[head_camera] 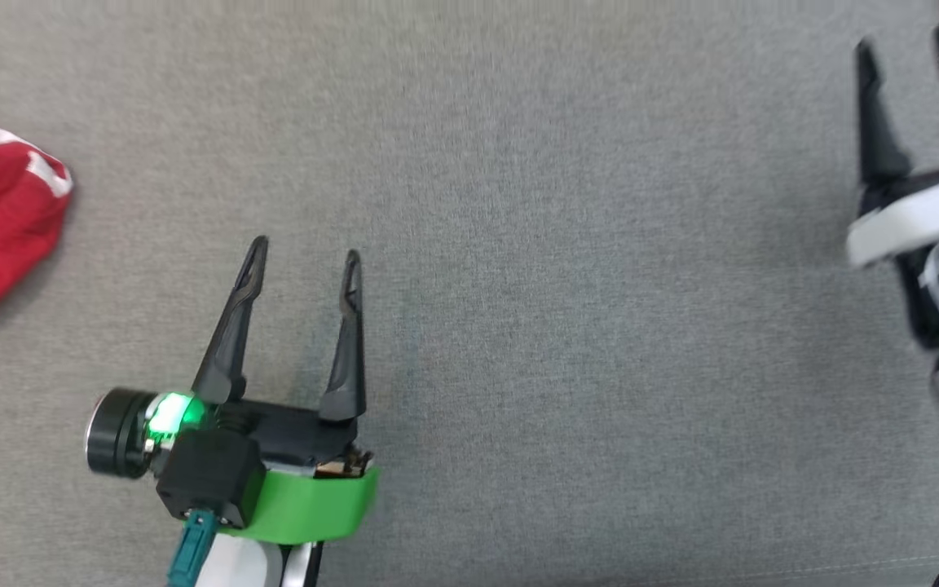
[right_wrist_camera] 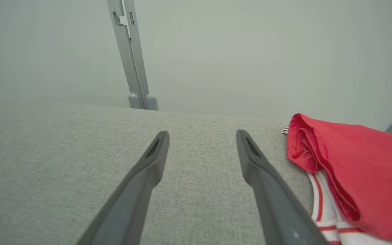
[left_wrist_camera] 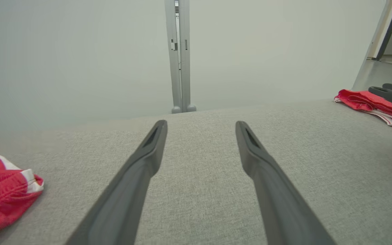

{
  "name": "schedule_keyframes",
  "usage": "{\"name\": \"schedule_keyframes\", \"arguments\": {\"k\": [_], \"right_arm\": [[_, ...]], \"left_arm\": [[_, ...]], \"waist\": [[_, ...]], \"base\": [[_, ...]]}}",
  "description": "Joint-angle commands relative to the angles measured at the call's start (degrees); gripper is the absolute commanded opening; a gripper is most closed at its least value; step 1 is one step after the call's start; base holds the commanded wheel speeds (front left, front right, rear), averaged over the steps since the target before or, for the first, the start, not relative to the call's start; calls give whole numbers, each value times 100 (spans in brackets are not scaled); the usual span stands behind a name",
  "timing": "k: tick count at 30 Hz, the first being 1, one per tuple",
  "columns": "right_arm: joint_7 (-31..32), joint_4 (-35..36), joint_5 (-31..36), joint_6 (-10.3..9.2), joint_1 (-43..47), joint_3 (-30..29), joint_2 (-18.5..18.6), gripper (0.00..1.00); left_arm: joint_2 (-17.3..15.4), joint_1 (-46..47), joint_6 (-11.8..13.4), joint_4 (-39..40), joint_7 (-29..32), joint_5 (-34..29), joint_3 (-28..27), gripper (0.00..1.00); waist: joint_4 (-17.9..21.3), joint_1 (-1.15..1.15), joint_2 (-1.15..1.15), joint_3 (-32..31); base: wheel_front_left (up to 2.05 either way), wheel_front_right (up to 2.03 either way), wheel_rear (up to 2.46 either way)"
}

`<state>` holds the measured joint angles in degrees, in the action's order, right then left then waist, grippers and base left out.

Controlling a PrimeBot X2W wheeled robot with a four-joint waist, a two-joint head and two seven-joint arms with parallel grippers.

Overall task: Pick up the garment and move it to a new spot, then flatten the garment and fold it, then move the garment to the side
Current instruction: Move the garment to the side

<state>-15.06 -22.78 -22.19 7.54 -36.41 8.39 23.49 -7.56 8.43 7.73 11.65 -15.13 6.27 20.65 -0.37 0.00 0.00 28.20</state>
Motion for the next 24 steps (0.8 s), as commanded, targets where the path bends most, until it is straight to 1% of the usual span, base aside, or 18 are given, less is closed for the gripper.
{"name": "schedule_keyframes", "arguments": {"k": [1,7,9,13,16,19,24], "right_arm": [[-13,141,170,-11,337,-56,-169,100],[-14,657,708,-11,1359,-252,-852,100],[-14,825,832,-10,1684,-238,-1043,100],[-14,1160,920,-11,2236,-152,-1263,100],[-14,1341,890,-11,2628,-157,-1423,100],[-14,1495,963,-11,3016,-140,-1511,100],[-14,1673,1088,-10,3438,-191,-1627,100]], "left_arm": [[31,-156,-34,-96,0,1,-115,100],[196,-672,-192,-487,0,103,-521,100],[247,-834,-245,-614,0,129,-666,100],[340,-1131,-317,-711,0,45,-940,100],[389,-1360,-315,-715,0,-18,-1115,100],[421,-1546,-374,-682,0,-68,-1232,100],[447,-1714,-452,-793,-1,-138,-1298,100]], "waist": [[-98,0,0,-922],[-106,0,0,-1602],[-91,0,0,-1790],[-41,0,0,-2134],[10,0,0,-2414],[28,0,0,-2655],[0,0,0,-2879]], "base": [[0,0,0],[0,0,0],[0,0,0],[0,0,0],[0,0,0],[0,0,0],[0,0,0]]}}
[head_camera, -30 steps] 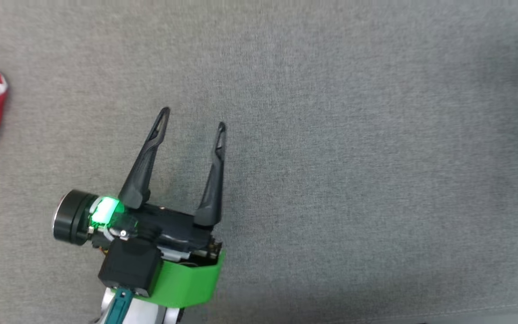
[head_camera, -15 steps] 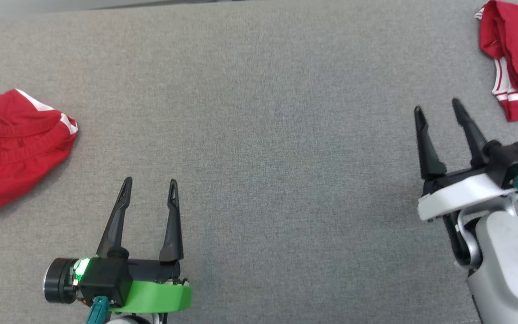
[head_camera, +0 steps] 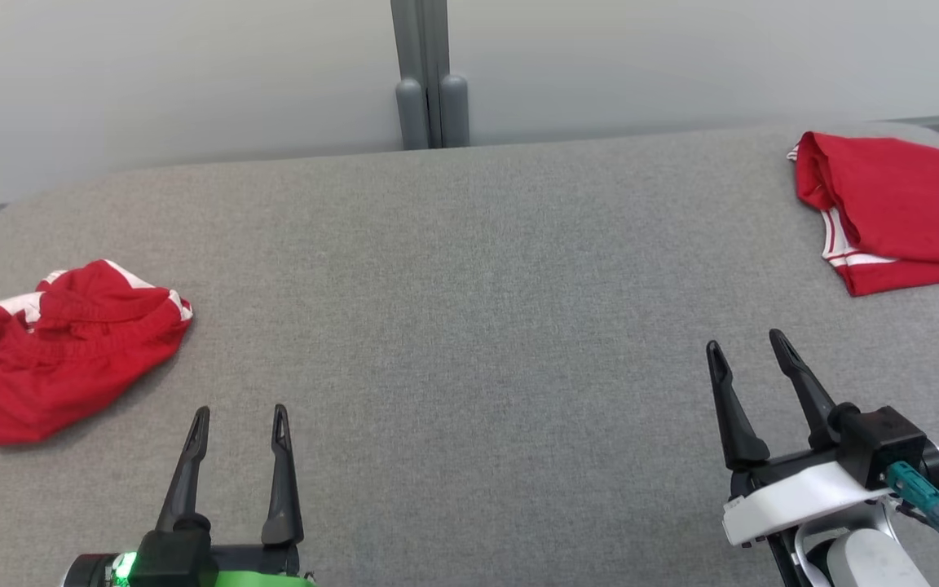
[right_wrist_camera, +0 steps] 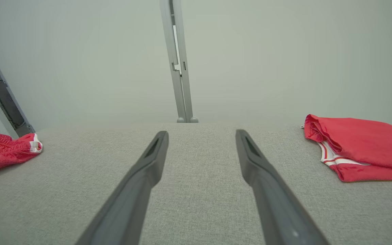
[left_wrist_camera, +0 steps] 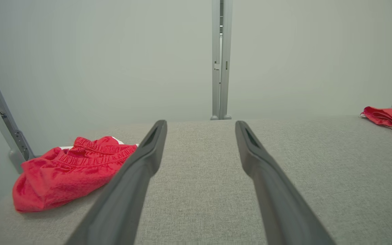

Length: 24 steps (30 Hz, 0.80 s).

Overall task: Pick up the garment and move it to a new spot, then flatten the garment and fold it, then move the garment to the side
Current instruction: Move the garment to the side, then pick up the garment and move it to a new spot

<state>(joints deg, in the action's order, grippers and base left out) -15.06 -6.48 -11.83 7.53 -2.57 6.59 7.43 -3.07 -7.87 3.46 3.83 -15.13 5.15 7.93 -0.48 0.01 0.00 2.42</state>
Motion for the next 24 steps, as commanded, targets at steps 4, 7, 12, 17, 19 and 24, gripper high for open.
{"name": "schedule_keyframes", "arguments": {"k": [4,7,12,17,19,24], "right_arm": [[-14,142,79,-9,370,-32,-92,100],[-14,120,123,-9,511,-9,-109,100],[-14,40,86,-9,613,10,-116,100],[-14,-3,64,-9,625,14,-104,100],[-14,-14,63,-9,626,19,-100,100],[-14,-24,53,-9,655,59,-86,100]], "left_arm": [[10,-202,-73,-226,0,3,-93,100],[15,-238,-108,-397,0,-9,-134,100],[16,-258,-113,-516,0,61,-151,100],[16,-241,-120,-572,0,77,-131,100],[17,-238,-125,-589,0,84,-134,100],[17,-264,-120,-605,0,103,-138,100]], "waist": [[0,-1,0,-425],[9,-1,0,-471],[17,-1,0,-525],[6,-1,0,-552],[2,-1,0,-558],[4,-1,0,-575]], "base": [[0,0,0],[0,0,0],[0,0,0],[0,0,0],[0,0,0],[0,0,0]]}}
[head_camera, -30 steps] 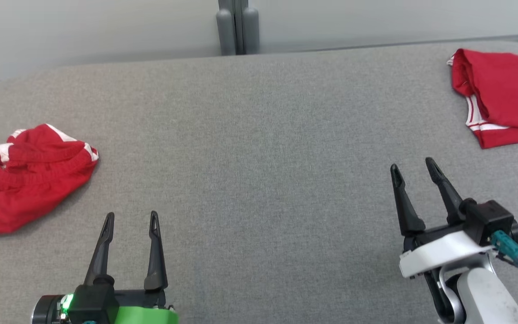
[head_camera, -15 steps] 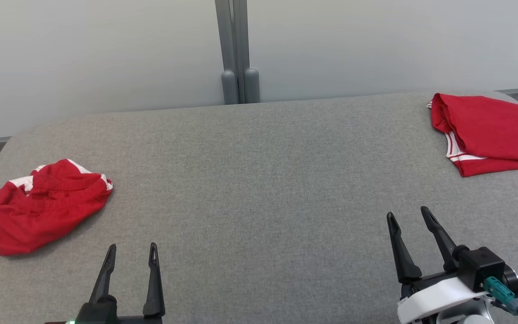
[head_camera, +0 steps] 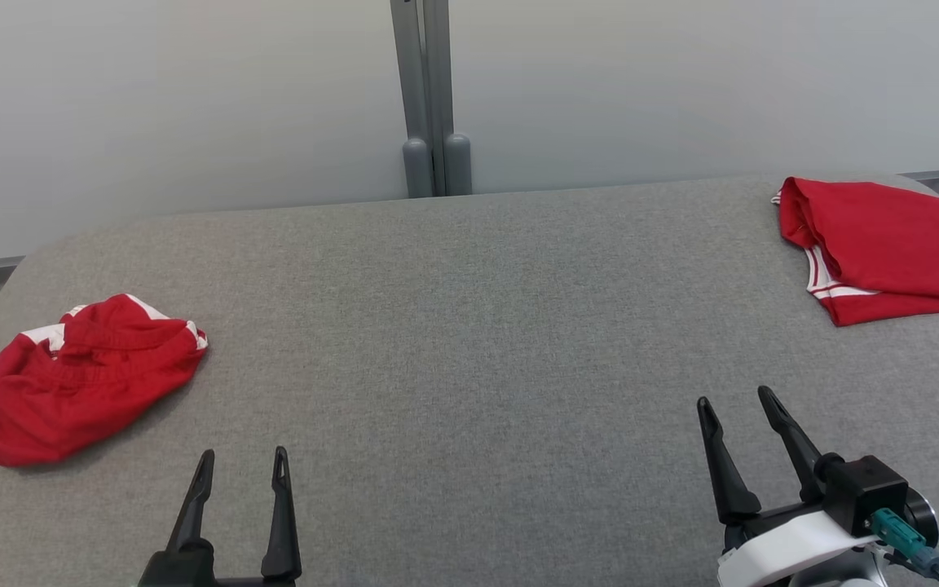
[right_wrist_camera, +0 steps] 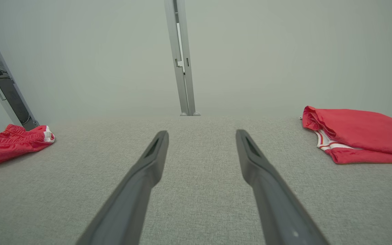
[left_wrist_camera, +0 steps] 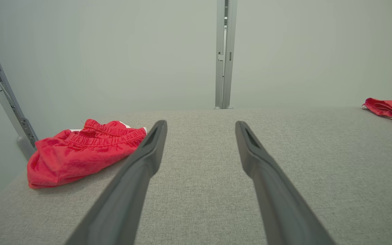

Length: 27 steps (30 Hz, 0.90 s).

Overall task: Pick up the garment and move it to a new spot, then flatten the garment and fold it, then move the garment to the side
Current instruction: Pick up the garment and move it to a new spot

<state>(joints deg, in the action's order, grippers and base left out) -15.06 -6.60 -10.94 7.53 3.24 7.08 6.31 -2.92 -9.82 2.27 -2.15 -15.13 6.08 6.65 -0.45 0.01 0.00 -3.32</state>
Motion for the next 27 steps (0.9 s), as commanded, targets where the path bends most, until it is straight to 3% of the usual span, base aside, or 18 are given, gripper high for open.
{"name": "schedule_keyframes", "arguments": {"k": [1,11,27], "right_arm": [[-14,-13,-38,-9,83,15,35,100],[-14,-32,-67,-9,157,69,64,100],[-14,-33,-113,-9,274,190,40,100]], "left_arm": [[2,-73,1,-10,0,16,-9,100],[1,-55,-1,8,0,-29,53,100],[-2,-234,7,99,0,-73,19,100]], "waist": [[-1,-1,0,-4],[-282,-1,0,-4],[-1912,-1,0,-60]], "base": [[0,0,0],[0,0,0],[0,0,0]]}}
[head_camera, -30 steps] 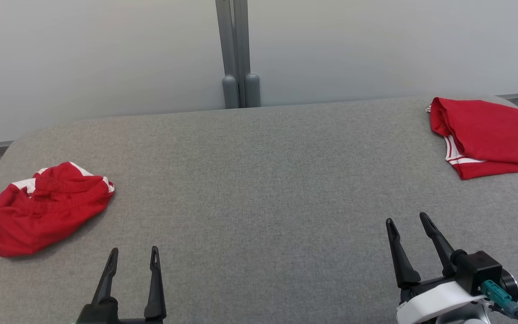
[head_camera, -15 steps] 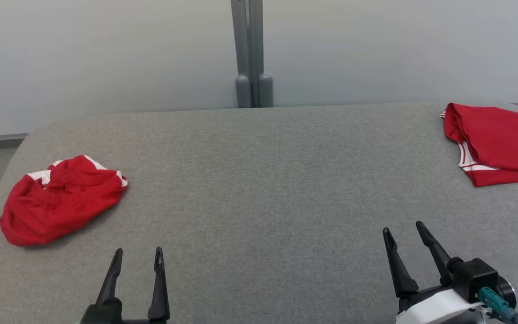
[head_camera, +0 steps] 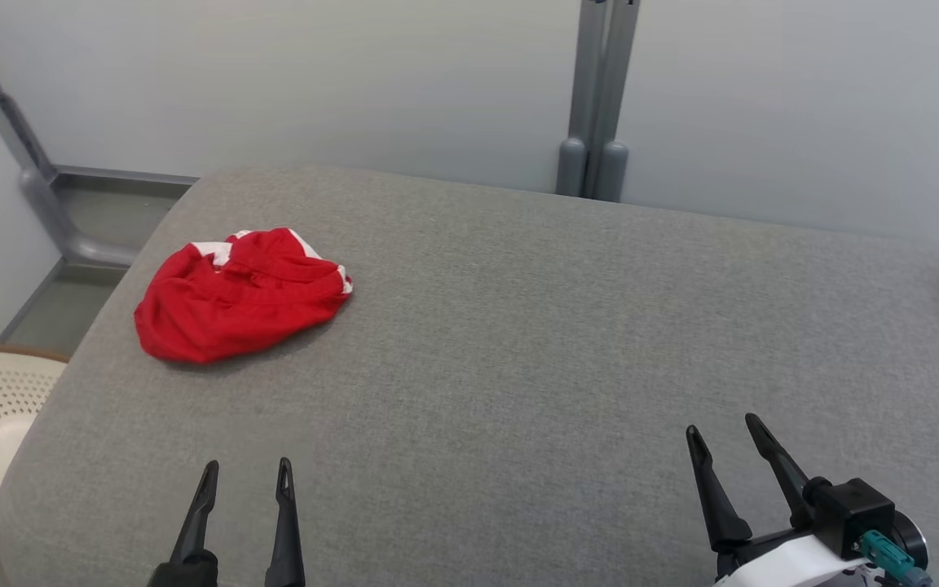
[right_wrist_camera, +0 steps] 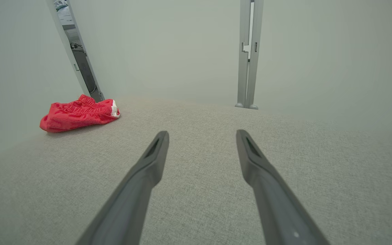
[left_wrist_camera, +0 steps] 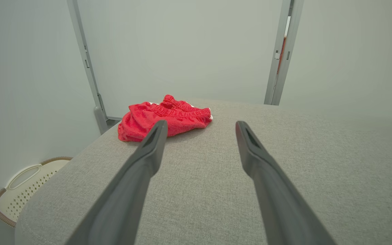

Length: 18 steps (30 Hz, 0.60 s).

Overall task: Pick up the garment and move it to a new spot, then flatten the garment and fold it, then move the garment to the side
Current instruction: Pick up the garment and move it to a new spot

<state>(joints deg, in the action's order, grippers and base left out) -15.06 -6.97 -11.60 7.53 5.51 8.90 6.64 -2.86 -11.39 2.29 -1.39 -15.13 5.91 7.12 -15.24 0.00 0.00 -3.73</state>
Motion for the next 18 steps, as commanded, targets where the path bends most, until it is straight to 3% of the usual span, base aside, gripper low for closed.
{"name": "schedule_keyframes", "arguments": {"k": [1,9,18], "right_arm": [[-14,3,-49,-9,55,-1,3,100],[-14,-36,-66,-9,81,70,-50,100],[-14,-50,-58,-9,87,119,-33,100]], "left_arm": [[-8,-85,6,35,0,-61,-31,100],[-7,-138,-22,90,0,-91,-84,100],[-7,-172,-8,148,0,-33,-108,100]], "waist": [[-501,0,0,-18],[-1013,0,0,-12],[-1148,0,0,45]], "base": [[0,0,0],[0,0,0],[0,0,0]]}}
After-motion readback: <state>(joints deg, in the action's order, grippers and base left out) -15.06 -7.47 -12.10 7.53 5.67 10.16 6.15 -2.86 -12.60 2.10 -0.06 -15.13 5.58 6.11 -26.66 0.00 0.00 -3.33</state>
